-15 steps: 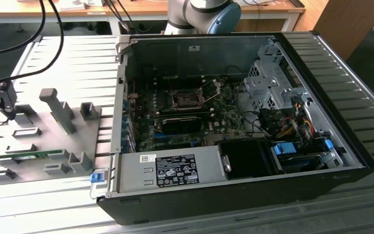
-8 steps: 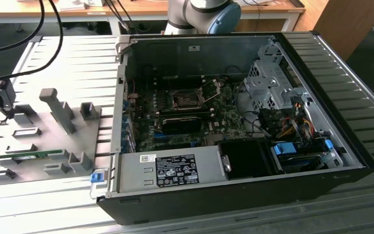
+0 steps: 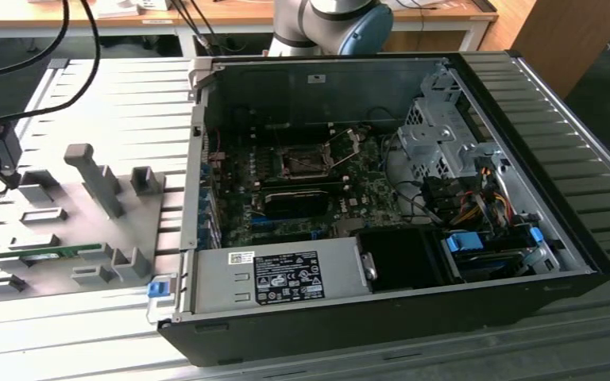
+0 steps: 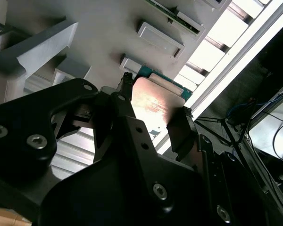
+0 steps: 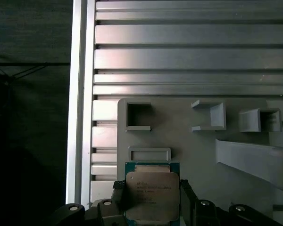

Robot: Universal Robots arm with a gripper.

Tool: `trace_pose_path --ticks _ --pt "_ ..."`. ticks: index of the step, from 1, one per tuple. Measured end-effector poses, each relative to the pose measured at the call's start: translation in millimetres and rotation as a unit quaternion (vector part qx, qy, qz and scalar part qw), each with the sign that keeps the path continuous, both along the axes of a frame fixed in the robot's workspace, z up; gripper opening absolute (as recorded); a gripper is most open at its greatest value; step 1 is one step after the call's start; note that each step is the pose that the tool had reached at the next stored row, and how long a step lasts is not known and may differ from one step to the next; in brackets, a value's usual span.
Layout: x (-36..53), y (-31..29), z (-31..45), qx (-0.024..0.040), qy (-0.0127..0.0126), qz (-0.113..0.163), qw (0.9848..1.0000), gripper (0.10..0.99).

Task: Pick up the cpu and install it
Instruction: 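Pick up the cpu and move it towards the insertion slot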

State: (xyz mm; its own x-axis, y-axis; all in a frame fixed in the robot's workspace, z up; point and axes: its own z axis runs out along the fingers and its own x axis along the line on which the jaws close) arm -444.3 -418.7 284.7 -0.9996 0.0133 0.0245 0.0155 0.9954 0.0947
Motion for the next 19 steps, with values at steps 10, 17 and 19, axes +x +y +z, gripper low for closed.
trace_pose_path --ticks 10,17,19 --pt "0.0 0.0 16.5 0.0004 0.0 0.0 1.0 0.541" --pt "0.0 0.0 27.3 0.0007 0.0 0.0 1.0 0.541" --pt "0.0 0.0 30.5 0.0009 0.0 -0.001 1.0 0.541"
